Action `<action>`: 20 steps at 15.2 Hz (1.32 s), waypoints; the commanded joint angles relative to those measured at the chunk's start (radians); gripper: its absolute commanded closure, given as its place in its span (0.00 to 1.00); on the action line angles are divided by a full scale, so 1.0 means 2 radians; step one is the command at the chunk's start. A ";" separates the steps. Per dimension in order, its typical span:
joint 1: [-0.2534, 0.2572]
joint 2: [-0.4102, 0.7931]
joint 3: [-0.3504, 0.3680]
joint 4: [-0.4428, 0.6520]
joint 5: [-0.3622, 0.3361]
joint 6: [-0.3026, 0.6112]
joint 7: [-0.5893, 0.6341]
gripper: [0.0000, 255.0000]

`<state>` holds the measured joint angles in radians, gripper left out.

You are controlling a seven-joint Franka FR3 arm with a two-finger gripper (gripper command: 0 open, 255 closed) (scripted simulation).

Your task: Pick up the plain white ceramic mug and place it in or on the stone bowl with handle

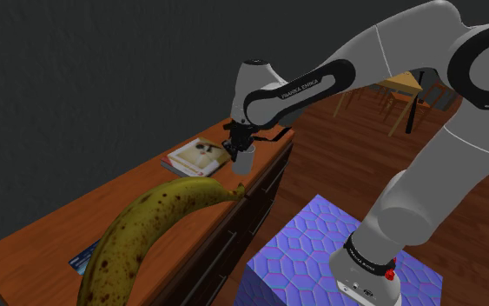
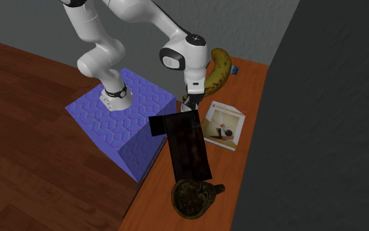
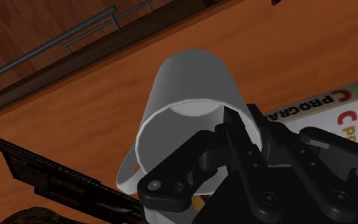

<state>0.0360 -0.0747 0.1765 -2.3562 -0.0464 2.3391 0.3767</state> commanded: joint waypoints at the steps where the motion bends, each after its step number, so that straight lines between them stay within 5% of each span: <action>1: 0.000 -0.007 0.000 0.007 0.002 -0.014 -0.002 1.00; 20: 0.001 -0.061 -0.004 0.084 0.016 -0.144 -0.016 1.00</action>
<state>0.0387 -0.1923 0.1689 -2.1963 -0.0157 2.0640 0.3454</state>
